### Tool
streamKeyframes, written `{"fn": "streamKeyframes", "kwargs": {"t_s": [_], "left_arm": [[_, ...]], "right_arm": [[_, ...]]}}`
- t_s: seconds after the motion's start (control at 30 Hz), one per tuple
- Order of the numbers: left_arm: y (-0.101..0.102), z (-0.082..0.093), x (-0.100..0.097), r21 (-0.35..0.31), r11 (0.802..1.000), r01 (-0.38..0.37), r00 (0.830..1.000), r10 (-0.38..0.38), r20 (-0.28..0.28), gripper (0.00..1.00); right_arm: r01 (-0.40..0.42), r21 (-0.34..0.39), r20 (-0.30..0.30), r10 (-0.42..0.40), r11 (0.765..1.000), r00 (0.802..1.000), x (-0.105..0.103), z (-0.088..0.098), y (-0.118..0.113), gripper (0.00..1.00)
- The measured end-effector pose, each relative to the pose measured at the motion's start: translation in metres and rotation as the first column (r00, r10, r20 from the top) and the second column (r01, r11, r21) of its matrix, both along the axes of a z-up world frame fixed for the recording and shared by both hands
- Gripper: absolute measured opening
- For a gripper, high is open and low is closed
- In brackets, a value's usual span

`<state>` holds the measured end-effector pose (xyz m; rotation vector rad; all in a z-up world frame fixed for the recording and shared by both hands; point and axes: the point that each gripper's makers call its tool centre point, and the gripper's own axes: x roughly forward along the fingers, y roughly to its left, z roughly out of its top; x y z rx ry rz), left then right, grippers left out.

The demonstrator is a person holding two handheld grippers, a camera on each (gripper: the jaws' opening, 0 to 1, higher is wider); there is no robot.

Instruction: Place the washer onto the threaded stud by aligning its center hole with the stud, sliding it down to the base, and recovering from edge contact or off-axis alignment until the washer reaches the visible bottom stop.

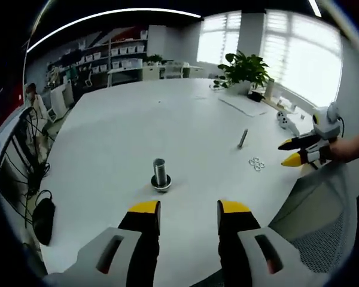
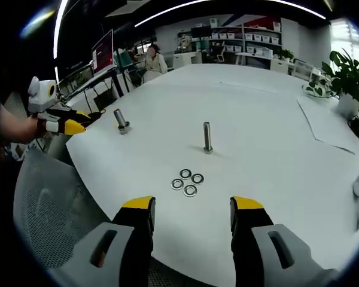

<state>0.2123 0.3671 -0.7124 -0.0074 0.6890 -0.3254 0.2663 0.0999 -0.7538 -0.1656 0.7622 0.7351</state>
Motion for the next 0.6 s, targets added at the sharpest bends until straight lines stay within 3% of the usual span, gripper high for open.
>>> {"fn": "streamKeyframes", "kwargs": {"t_s": [0.6], "left_arm": [[-0.01, -0.009, -0.016, -0.008, 1.0, -0.001, 1.0, 0.001, -0.012, 0.36]], "right_arm": [[-0.02, -0.04, -0.017, 0.02, 0.999, 1.0, -0.003, -0.006, 0.0, 0.53]]}}
